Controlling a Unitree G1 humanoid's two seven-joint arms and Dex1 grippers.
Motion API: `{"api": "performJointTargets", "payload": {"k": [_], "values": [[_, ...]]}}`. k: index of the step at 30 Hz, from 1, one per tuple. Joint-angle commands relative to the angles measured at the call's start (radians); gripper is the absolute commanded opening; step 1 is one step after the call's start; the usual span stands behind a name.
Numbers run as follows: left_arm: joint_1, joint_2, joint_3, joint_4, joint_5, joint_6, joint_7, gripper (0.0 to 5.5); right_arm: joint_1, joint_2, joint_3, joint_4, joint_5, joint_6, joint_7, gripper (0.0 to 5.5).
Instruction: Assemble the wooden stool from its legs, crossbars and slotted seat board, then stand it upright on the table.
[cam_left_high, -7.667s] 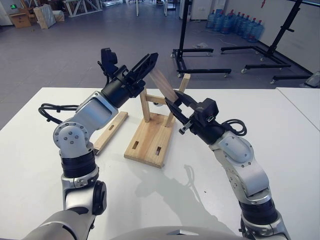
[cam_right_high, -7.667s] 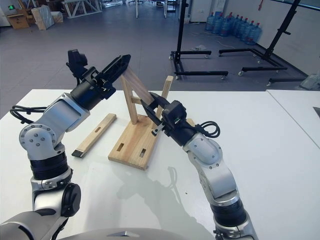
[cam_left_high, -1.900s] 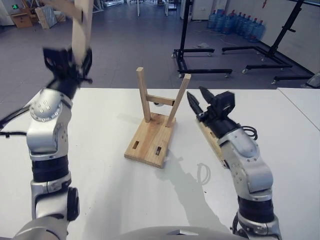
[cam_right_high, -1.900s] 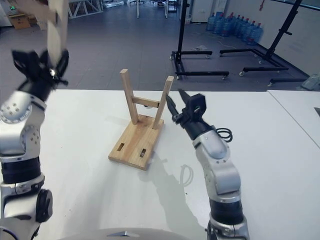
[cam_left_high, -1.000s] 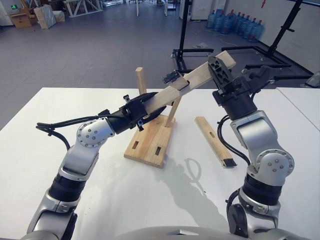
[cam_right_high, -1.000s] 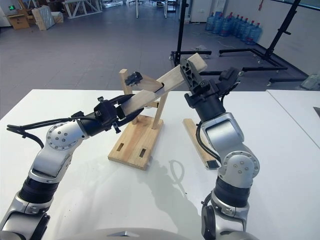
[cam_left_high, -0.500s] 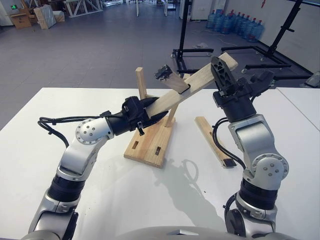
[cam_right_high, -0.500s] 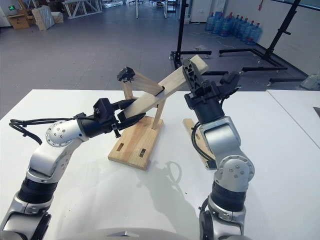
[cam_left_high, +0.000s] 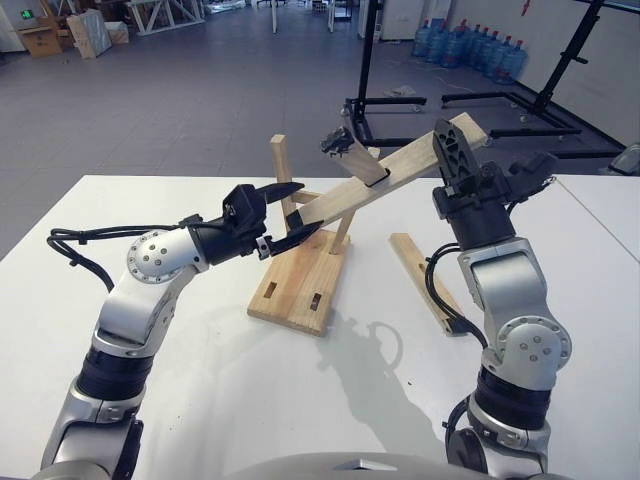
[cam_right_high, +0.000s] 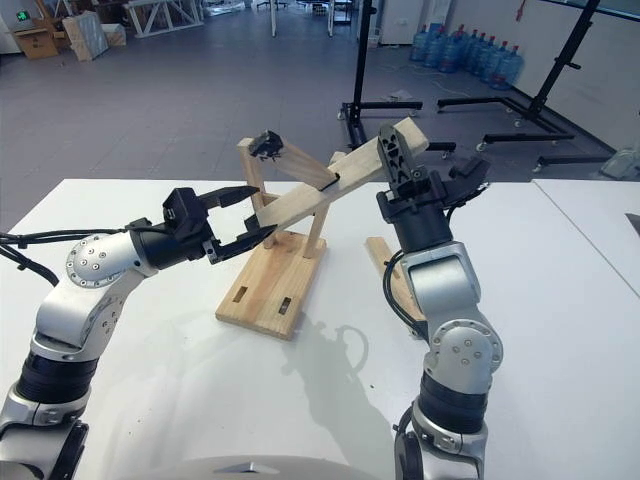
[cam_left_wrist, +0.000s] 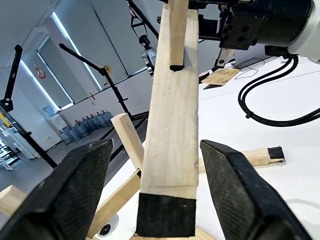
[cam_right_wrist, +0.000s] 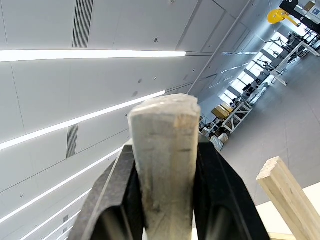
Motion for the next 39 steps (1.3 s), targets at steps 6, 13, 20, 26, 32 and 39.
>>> {"api": "performJointTargets", "payload": {"k": [6, 13, 20, 26, 32, 39], "values": [[0.021, 0.14, 0.057, 0.339, 0.222, -0.016, 0.108, 3.16, 0.066, -0.098, -0.099, 0.001, 0.01, -0.001, -0.056, 0.99], [0.247, 0.197, -0.21, 0.357, 0.459, -0.106, 0.02, 3.16, 0.073, -0.128, -0.07, 0.011, -0.004, 0.024, -0.07, 0.99], [0.294, 0.101, -0.288, 0.026, 0.433, -0.001, 0.005, 3.16, 0.211, -0.244, -0.018, -0.026, -0.098, 0.124, -0.002, 0.99], [0.261, -0.07, -0.261, -0.055, 0.433, 0.053, 0.157, 3.16, 0.237, -0.375, -0.092, 0.023, -0.149, 0.151, 0.12, 0.99], [0.088, -0.255, 0.11, -0.011, 0.19, 0.138, 0.385, 3.16, 0.233, -0.343, -0.073, 0.033, -0.203, 0.134, 0.146, 0.99], [0.072, -0.304, 0.176, 0.021, 0.2, 0.126, 0.54, 3.16, 0.214, -0.244, -0.024, 0.013, -0.221, 0.125, 0.104, 0.99]]}}
